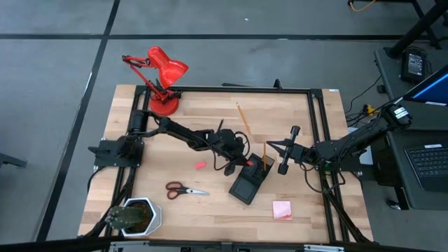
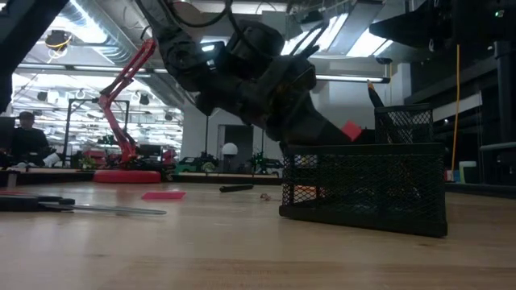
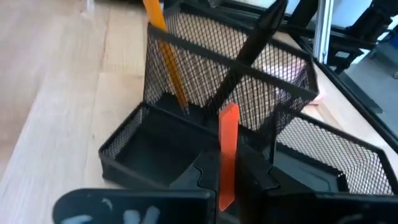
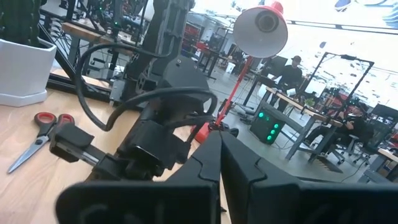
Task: Pick and place office supplies into organizer
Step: Put the orange eraser into the desk organizer
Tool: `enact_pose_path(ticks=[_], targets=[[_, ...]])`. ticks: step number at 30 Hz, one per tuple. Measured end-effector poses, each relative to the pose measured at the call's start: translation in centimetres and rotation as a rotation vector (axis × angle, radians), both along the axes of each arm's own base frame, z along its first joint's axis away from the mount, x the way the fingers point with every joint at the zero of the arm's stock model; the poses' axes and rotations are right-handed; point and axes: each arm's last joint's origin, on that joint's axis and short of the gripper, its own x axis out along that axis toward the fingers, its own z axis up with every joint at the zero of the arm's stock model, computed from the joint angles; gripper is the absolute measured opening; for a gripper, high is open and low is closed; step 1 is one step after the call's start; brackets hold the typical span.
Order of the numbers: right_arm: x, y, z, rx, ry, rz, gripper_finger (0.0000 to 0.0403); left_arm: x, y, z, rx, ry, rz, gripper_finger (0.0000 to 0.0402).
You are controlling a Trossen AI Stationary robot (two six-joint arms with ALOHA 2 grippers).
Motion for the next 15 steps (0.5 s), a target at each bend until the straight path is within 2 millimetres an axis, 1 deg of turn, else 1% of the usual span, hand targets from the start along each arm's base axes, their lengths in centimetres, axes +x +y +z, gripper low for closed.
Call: enact_pose_path(ticks=[4, 9, 15], targets=[[0.0, 0.0, 0.0, 0.000, 0.000, 0.000, 0.0012, 0.4, 0.0, 0.2, -0.014, -0.010, 0.005, 0.0017], [0.0, 0.0, 0.0, 0.000, -0.001, 0.000, 0.0012, 0.7, 0.0, -0.2, -0.029, 0.003, 0.014, 0.0017], [0.0, 0.0, 0.0, 0.000, -0.001, 0.000, 0.0012, 0.7, 0.0, -1.6, -0.059, 0.045, 0.025, 0.0017]])
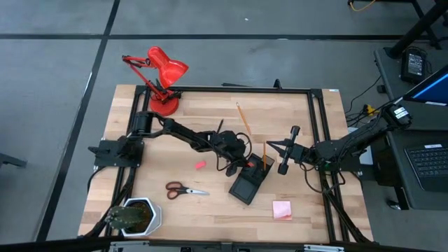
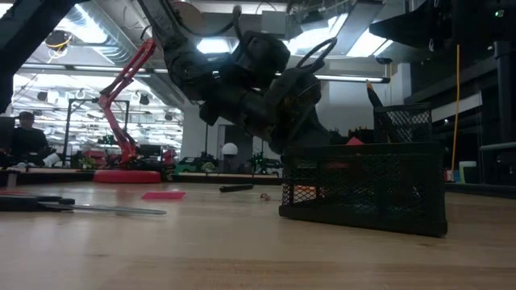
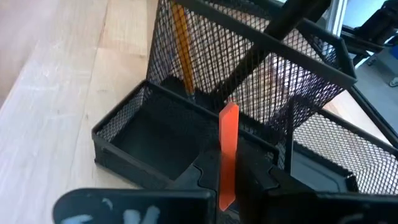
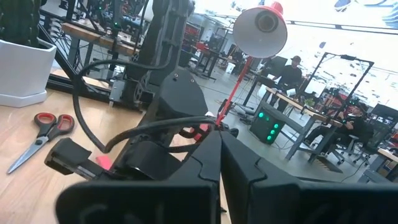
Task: Pick and place office supplies into organizer
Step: Put the orange eraser into the desk organizer, then put the pen into the desk organizer
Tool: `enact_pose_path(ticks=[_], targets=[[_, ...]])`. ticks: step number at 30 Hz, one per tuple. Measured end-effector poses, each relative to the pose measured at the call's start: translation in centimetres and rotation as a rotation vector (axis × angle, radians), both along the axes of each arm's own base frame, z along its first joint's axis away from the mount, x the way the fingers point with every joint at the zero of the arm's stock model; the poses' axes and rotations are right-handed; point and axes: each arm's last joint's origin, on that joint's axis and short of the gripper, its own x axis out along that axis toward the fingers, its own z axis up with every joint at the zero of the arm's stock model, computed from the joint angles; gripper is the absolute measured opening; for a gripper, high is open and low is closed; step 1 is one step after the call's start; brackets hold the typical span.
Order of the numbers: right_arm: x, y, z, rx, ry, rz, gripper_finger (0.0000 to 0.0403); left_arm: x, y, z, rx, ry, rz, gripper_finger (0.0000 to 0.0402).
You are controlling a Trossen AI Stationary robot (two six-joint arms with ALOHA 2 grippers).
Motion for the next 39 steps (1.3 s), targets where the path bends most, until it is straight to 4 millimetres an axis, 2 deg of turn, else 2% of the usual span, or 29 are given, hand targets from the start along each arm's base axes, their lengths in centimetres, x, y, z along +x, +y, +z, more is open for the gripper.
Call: enact_pose_path(ticks=[8, 22, 32, 39], targets=[[0.0, 0.0, 0.0, 0.000, 0.001, 0.000, 0.0012, 0.2, 0.0, -0.3, -0.011, -0.011, 0.004, 0.0025], [0.0, 0.0, 0.0, -0.001, 0.002, 0.000, 0.0012, 0.3, 0.0, 0.0, -0.009, -0.054, 0.004, 0.0083], [0.0, 0.0, 0.0, -0.001, 0.003, 0.000, 0.0012, 0.3, 0.0, 1.1, -0.008, -0.098, -0.002, 0.0117], [0.0, 0.0, -0.1, -0.003, 0.005, 0.000, 0.0012, 0.0, 0.9, 2.7, 0.015, -0.115, 0.011, 0.0115]])
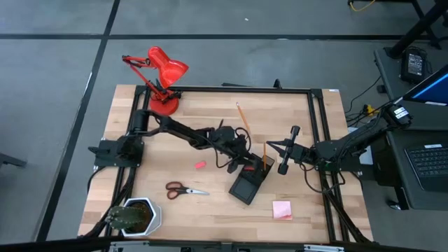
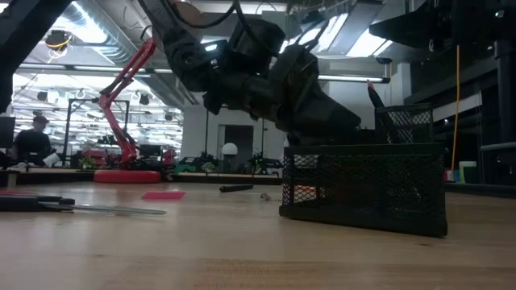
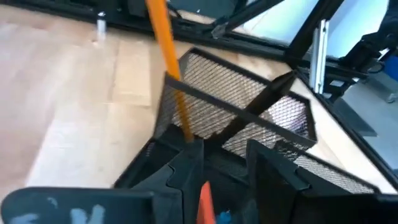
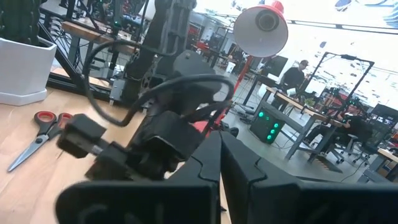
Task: Pick and place office supplies into organizer
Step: Put the pen into the desk organizer
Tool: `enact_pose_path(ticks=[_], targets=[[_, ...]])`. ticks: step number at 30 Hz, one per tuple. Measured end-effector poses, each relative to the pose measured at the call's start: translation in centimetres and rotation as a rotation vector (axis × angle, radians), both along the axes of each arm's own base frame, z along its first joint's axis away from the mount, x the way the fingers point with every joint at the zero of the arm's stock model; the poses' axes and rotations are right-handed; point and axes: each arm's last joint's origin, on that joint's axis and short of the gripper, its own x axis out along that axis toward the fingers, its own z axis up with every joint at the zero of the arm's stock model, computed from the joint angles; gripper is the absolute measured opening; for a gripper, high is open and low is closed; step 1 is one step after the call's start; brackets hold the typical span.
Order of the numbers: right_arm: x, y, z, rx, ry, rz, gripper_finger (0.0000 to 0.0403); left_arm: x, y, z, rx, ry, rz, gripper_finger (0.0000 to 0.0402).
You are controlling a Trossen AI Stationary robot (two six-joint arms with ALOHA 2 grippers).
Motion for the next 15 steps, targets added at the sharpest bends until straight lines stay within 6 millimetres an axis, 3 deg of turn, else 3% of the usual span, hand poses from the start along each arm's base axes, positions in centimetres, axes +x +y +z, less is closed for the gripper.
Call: enact_pose_path(ticks=[8, 15], targets=[[0.0, 0.0, 0.0, -0.002, 0.005, 0.001, 0.0012, -2.2, 1.3, 3.5, 0.116, 0.128, 0.014, 0.0091], [0.0, 0.0, -0.1, -0.005, 0.012, 0.001, 0.0012, -5.6, 1.0, 7.6, 0.356, 0.293, 0.201, 0.0063]])
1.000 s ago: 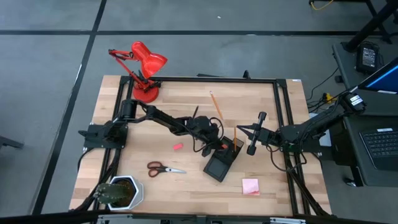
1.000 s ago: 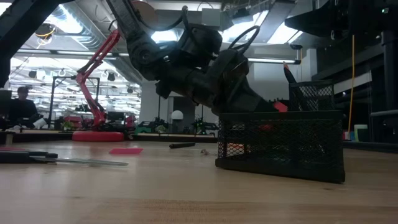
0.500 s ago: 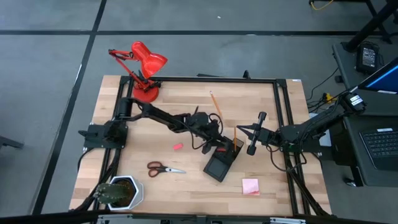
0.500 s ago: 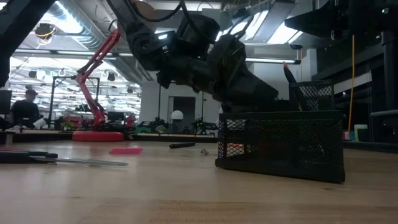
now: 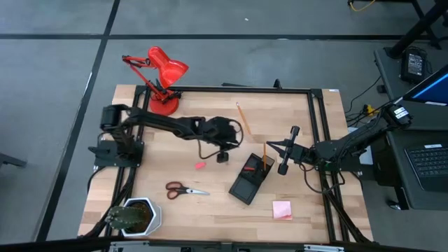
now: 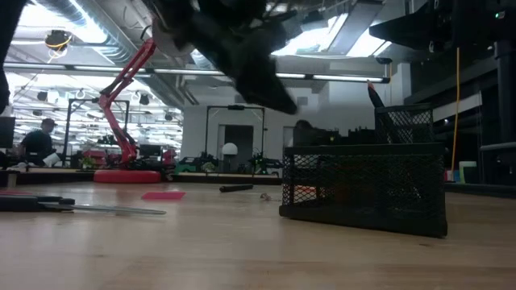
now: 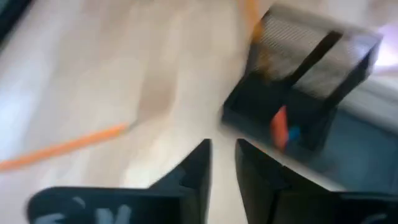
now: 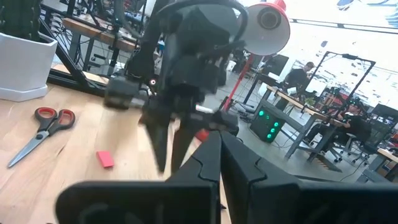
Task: Pick and place office supplies into organizer
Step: Put the pen into the desk organizer
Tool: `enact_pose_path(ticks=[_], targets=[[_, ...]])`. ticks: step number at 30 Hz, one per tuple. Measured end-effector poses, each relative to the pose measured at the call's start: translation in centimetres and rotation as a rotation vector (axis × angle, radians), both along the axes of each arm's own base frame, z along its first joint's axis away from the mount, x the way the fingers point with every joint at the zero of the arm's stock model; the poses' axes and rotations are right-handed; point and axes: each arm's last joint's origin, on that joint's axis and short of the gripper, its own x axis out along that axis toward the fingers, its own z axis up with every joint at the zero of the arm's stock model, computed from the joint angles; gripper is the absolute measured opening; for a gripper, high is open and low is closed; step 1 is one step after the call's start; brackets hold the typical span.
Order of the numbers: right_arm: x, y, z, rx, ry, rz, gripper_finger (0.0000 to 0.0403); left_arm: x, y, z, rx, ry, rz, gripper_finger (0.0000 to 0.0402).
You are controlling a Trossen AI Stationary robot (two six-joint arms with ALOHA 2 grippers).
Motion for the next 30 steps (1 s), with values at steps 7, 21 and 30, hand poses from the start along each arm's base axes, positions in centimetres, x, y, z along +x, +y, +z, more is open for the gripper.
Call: enact_pose_path(ticks=[7, 21, 30], targets=[[0.0, 0.0, 0.0, -0.002, 0.005, 0.000, 0.0012, -2.5, 0.1, 0.6, 0.027, 0.175, 0.224, 0.0058], [-0.1, 0.0, 0.6, 0.020, -0.052, -0.002, 0.0012, -3.3, 2.3, -0.6, 0.029, 0.216, 0.454, 0.0132], [-0.1, 0.0, 0.5, 0.019, -0.051, -0.002, 0.0012, -2.7, 5.3, -3.9, -0.037, 0.276, 0.576, 0.0164]])
